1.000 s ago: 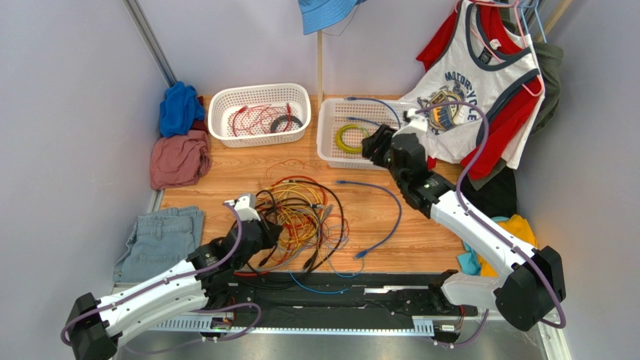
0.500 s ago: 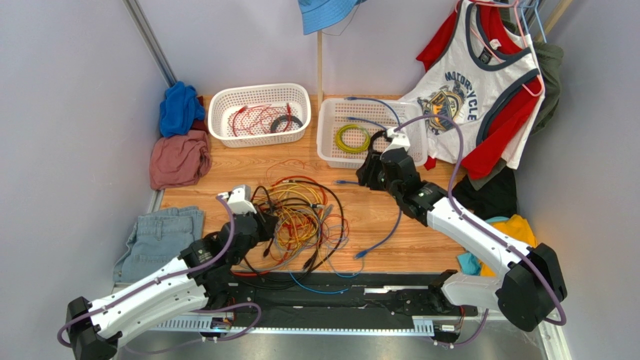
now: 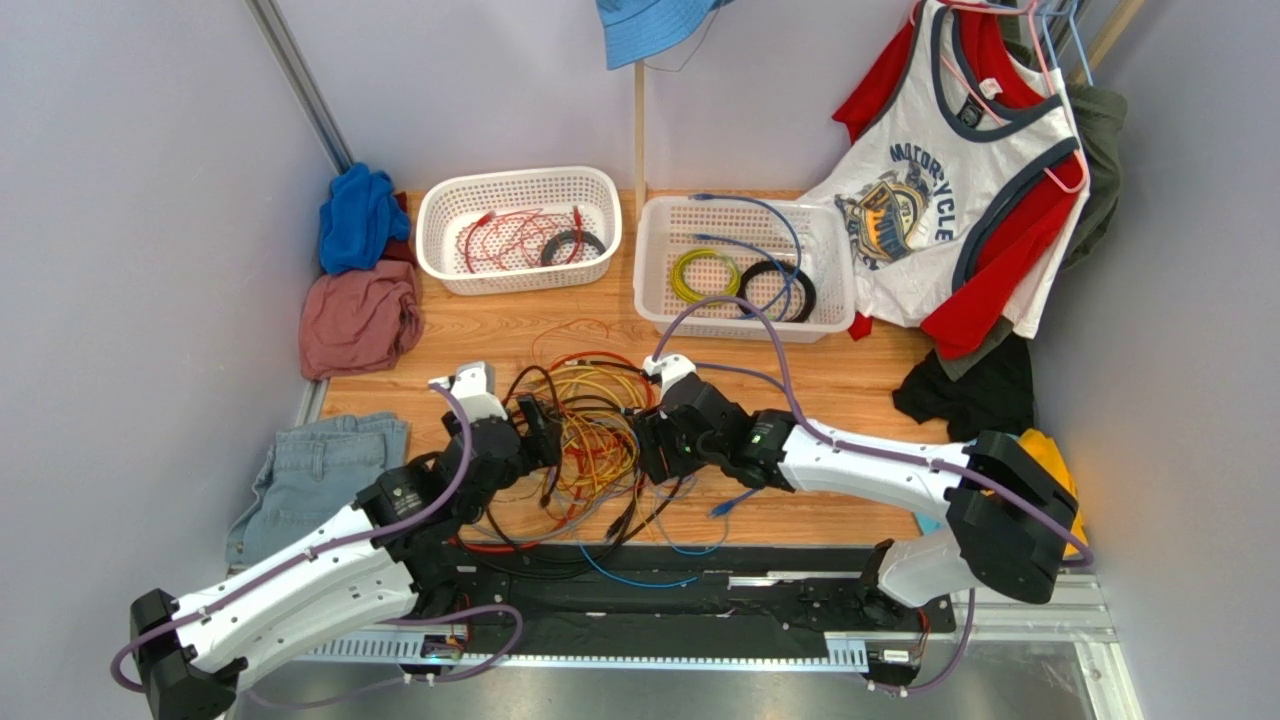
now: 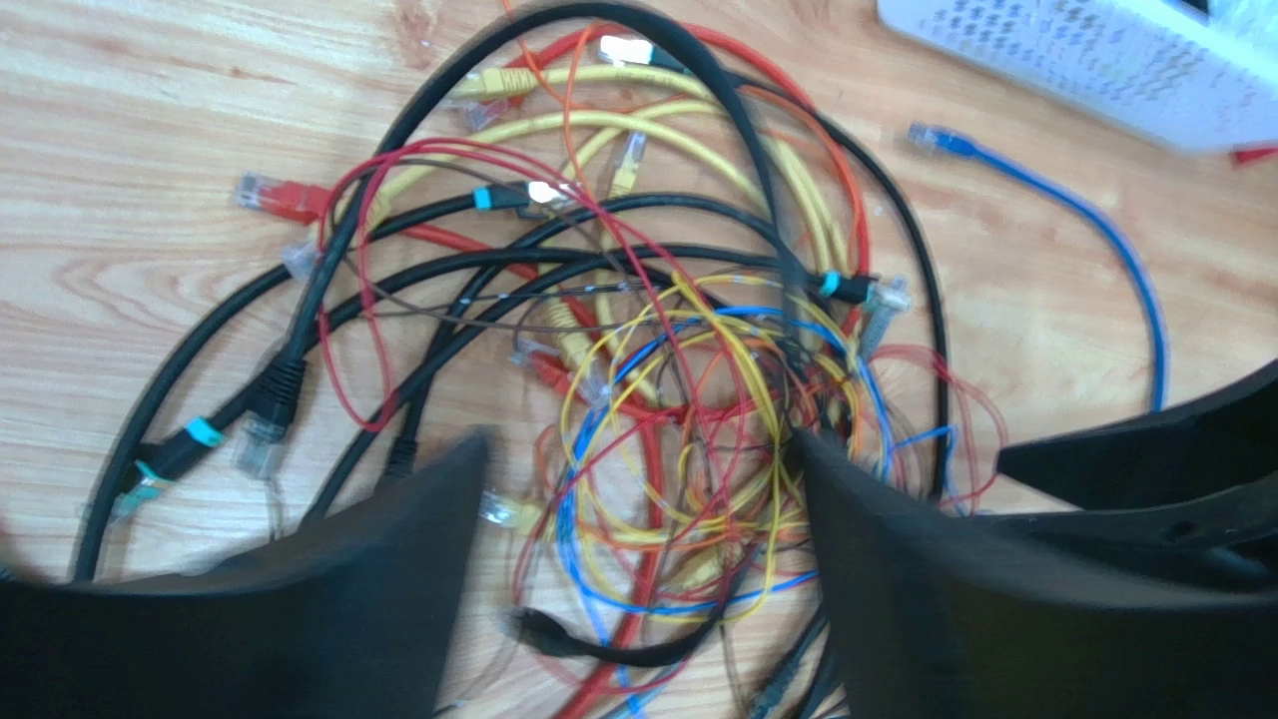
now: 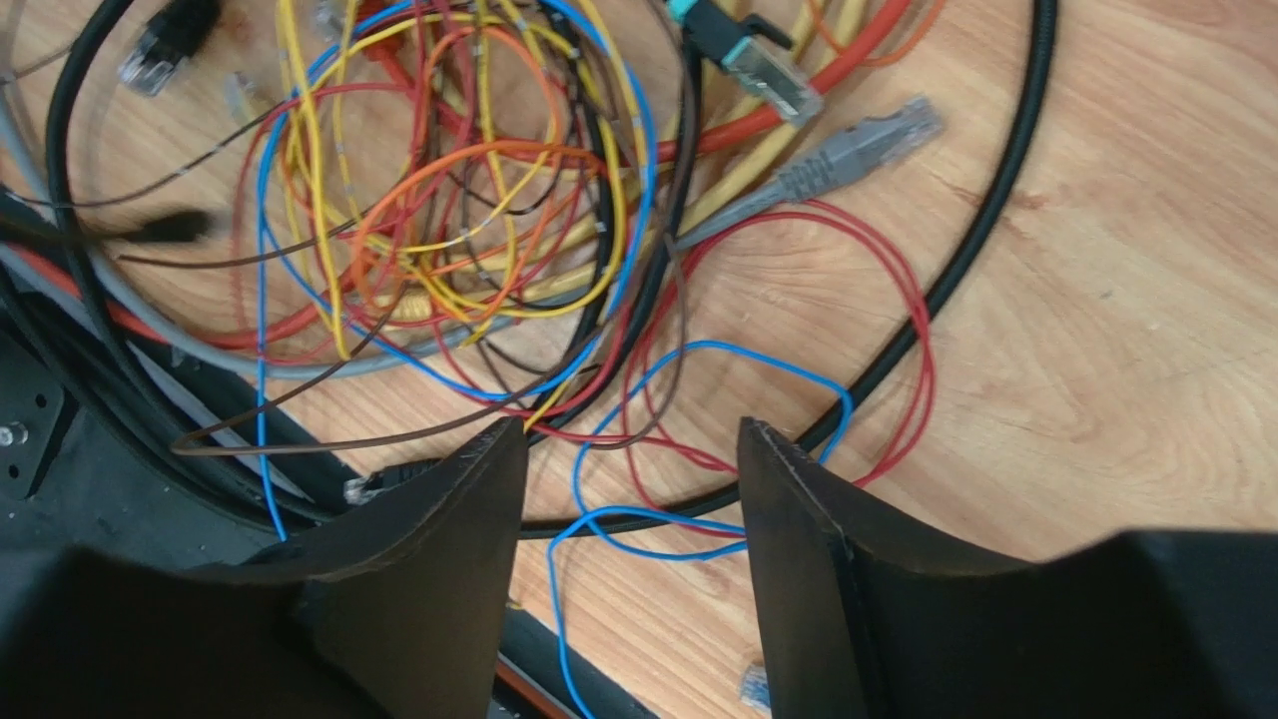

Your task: Untangle the cables

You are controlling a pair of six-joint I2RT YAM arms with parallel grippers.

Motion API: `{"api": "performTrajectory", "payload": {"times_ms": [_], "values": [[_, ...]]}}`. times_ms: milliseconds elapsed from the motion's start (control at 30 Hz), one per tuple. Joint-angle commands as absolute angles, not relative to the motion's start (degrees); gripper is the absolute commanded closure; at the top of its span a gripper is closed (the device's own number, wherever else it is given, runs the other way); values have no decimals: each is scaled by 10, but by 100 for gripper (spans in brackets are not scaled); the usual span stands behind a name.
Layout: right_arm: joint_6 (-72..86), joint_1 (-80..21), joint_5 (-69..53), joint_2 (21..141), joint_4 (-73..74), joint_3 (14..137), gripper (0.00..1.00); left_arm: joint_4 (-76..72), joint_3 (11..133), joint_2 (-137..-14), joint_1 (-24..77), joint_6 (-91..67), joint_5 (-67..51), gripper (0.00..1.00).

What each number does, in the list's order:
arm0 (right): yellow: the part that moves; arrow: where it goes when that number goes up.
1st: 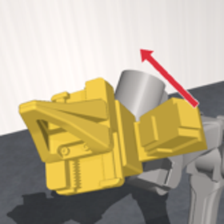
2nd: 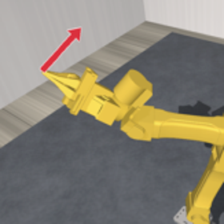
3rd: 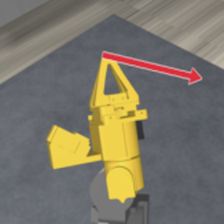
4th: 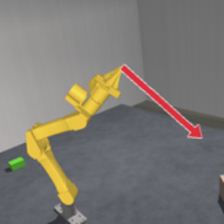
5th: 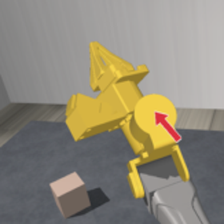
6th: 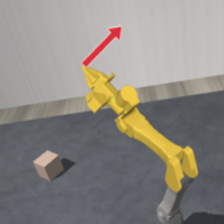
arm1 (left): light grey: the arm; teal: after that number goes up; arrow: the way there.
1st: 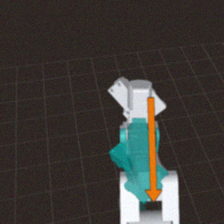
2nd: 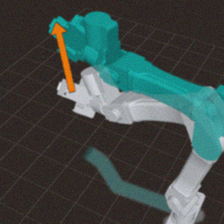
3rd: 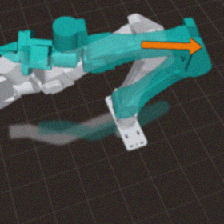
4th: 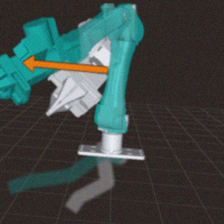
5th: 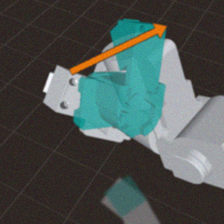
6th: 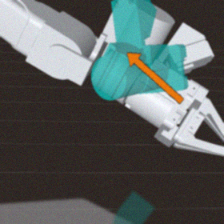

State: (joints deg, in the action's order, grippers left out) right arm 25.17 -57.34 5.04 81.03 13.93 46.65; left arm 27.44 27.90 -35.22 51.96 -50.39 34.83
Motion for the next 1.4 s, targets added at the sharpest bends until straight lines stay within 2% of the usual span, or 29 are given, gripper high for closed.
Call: {"api": "performTrajectory", "payload": {"times_ms": [0, 267, 367, 467, 500, 533, 567, 600, 833, 933, 1167, 1267, 1367], "values": [[237, -605, 74, 795, 104, 450, 38, 295, 273, -324, 516, -521, 356, 4], [257, -609, 70, 863, 45, 456, 36, 274, 258, -318, 516, -522, 324, 5], [255, -609, 59, 909, 33, 483, 42, 273, 248, -316, 516, -529, 310, 9], [257, -608, 60, 941, 40, 506, 63, 271, 236, -303, 516, -538, 300, 12], [259, -608, 67, 941, 40, 506, 79, 272, 230, -301, 516, -539, 297, 13], [266, -608, 75, 938, 40, 504, 89, 272, 228, -296, 516, -540, 295, 13], [268, -608, 96, 919, 39, 494, 97, 273, 225, -287, 516, -541, 294, 13], [268, -609, 106, 905, 41, 490, 100, 275, 221, -283, 516, -541, 294, 14], [213, -609, 207, 705, 142, 532, 100, 218, 198, -273, 516, -529, 284, 14], [178, -609, 229, 662, 183, 574, 100, 160, 192, -298, 516, -514, 259, 15], [161, -609, 229, 640, 239, 618, 100, 40, 200, -356, 516, -469, 179, 15], [172, -609, 227, 633, 241, 599, 100, 55, 218, -349, 516, -463, 198, 15], [178, -609, 231, 627, 235, 566, 100, 132, 247, -336, 516, -475, 258, 16]]}}
